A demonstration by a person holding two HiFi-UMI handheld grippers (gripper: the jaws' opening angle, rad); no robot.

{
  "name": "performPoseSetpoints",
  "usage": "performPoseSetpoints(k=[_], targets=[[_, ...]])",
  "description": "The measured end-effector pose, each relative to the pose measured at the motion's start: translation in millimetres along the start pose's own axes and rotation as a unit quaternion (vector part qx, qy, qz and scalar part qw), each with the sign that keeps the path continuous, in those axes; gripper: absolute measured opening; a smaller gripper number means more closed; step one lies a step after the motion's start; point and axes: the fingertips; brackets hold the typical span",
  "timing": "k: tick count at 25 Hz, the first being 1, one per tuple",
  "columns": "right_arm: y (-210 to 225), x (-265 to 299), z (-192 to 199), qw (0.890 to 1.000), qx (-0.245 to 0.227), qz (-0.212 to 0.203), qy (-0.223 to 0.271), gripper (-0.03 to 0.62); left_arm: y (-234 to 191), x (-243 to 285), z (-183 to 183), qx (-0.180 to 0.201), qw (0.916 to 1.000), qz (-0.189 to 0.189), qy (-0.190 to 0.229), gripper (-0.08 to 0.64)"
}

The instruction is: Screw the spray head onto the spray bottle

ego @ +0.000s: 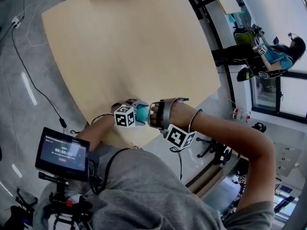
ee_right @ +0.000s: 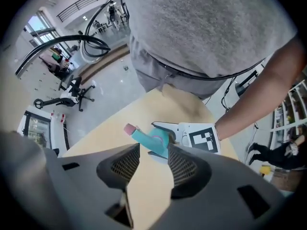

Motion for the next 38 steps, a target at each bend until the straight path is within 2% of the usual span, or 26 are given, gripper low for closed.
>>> performPoseSetpoints(k=[3, 5, 7, 8, 9, 10, 12, 13, 14, 15, 16, 17, 18, 20, 21, 22, 23, 24, 25, 26, 27, 28, 29, 32, 33, 38], targets=[[4.6, 10.6, -2.5, 1.0, -0.006, 0.001, 0.002, 0.166, -1.3, 0.2, -0.1, 0.002, 1.0, -0.002, 0.001, 0.402], [9.1, 19.1, -2.8, 1.0, 0.012, 0.005, 0.004, 0.166, -0.1, 1.0, -0.4, 0.002, 1.0, -0.003, 0.002, 0.402], [11.3, 27.2, -2.7, 0.997, 0.076, 0.006, 0.018, 0.145, 0.0, 2.3, -1.7, 0.001, 1.0, -0.006, 0.003, 0.402], [12.9, 29.4, -2.4, 0.991, 0.132, 0.008, 0.031, 0.102, -0.4, 2.8, -2.4, 0.001, 0.9999, -0.01, 0.004, 0.402], [15.4, 29.5, -1.2, 0.978, 0.203, 0.01, 0.047, 0.1, -0.8, 3.0, -3.1, 0.001, 0.9999, -0.013, 0.006, 0.402], [18.3, 28.5, 0.9, 0.958, 0.279, 0.014, 0.063, 0.1, -1.2, 3.2, -3.5, 0.002, 0.9998, -0.016, 0.007, 0.402], [22.2, 26.4, 5.5, 0.905, 0.413, 0.031, 0.094, 0.1, -1.4, 3.2, -3.7, 0.001, 0.9997, -0.023, 0.008, 0.402], [22.4, 26.1, 7.6, 0.874, 0.472, 0.046, 0.11, 0.1, -1.2, 3.2, -3.8, 0.0, 0.9996, -0.026, 0.008, 0.402], [21.7, 26.4, 9.6, 0.836, 0.531, 0.062, 0.125, 0.1, -1.0, 3.1, -3.9, -0.002, 0.9995, -0.03, 0.009, 0.402], [20.6, 27.0, 11.5, 0.792, 0.589, 0.08, 0.139, 0.1, -1.0, 2.8, -3.9, -0.005, 0.9993, -0.035, 0.01, 0.402], [19.5, 27.7, 13.6, 0.742, 0.646, 0.1, 0.151, 0.1, -1.5, 2.4, -3.8, -0.008, 0.999, -0.042, 0.01, 0.402], [18.6, 28.1, 16.0, 0.686, 0.7, 0.12, 0.16, 0.1, -2.7, 1.9, -3.8, -0.011, 0.9985, -0.052, 0.011, 0.402], [17.6, 28.3, 18.8, 0.623, 0.751, 0.14, 0.168, 0.1, -4.7, 1.4, -4.0, -0.016, 0.9976, -0.066, 0.013, 0.402], [15.5, 27.5, 25.5, 0.49, 0.836, 0.177, 0.172, 0.1, -10.3, -0.2, -4.7, -0.028, 0.9946, -0.099, 0.016, 0.402], [14.8, 26.4, 28.3, 0.428, 0.866, 0.194, 0.169, 0.101, -12.7, -1.5, -4.7, -0.034, 0.9925, -0.116, 0.017, 0.402], [14.7, 25.1, 30.5, 0.376, 0.887, 0.212, 0.164, 0.106, -14.4, -2.9, -4.3, -0.039, 0.9903, -0.132, 0.017, 0.402], [15.0, 23.5, 32.0, 0.334, 0.9, 0.229, 0.159, 0.112, -15.4, -4.4, -3.3, -0.043, 0.988, -0.147, 0.017, 0.402], [15.6, 22.1, 32.8, 0.303, 0.908, 0.244, 0.157, 0.117, -15.7, -5.7, -2.0, -0.047, 0.986, -0.159, 0.017, 0.402], [16.2, 21.4, 32.8, 0.281, 0.912, 0.256, 0.155, 0.12, -15.6, -6.7, -0.5, -0.05, 0.9843, -0.169, 0.016, 0.402], [16.9, 21.2, 32.7, 0.27, 0.914, 0.262, 0.154, 0.121, -15.7, -7.5, 0.8, -0.051, 0.9832, -0.175, 0.015, 0.402], [17.8, 21.4, 33.0, 0.267, 0.914, 0.265, 0.152, 0.121, -15.9, -8.3, 2.0, -0.052, 0.9826, -0.178, 0.015, 0.402], [19.0, 21.8, 33.5, 0.27, 0.914, 0.263, 0.15, 0.121, -16.3, -9.0, 3.0, -0.053, 0.9824, -0.179, 0.015, 0.402], [20.2, 22.4, 33.9, 0.278, 0.913, 0.259, 0.149, 0.121, -16.5, -9.5, 3.8, -0.053, 0.9824, -0.178, 0.015, 0.402], [21.9, 25.0, 33.8, 0.312, 0.905, 0.246, 0.15, 0.121, -17.5, -9.0, 5.0, -0.054, 0.9825, -0.178, 0.016, 0.402], [21.7, 25.8, 34.1, 0.317, 0.904, 0.243, 0.151, 0.121, -18.3, -8.5, 5.1, -0.054, 0.9824, -0.178, 0.016, 0.401], [18.2, 27.8, 39.0, 0.304, 0.911, 0.24, 0.143, 0.121, -23.2, -4.2, 5.0, -0.055, 0.9816, -0.182, 0.016, 0.402]])
Point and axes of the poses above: the fingertips, and each gripper's own axes: x forward along the fingers, y to its right, z out of its underside, and after that the axes turned 5 degrees about -z, right-handed
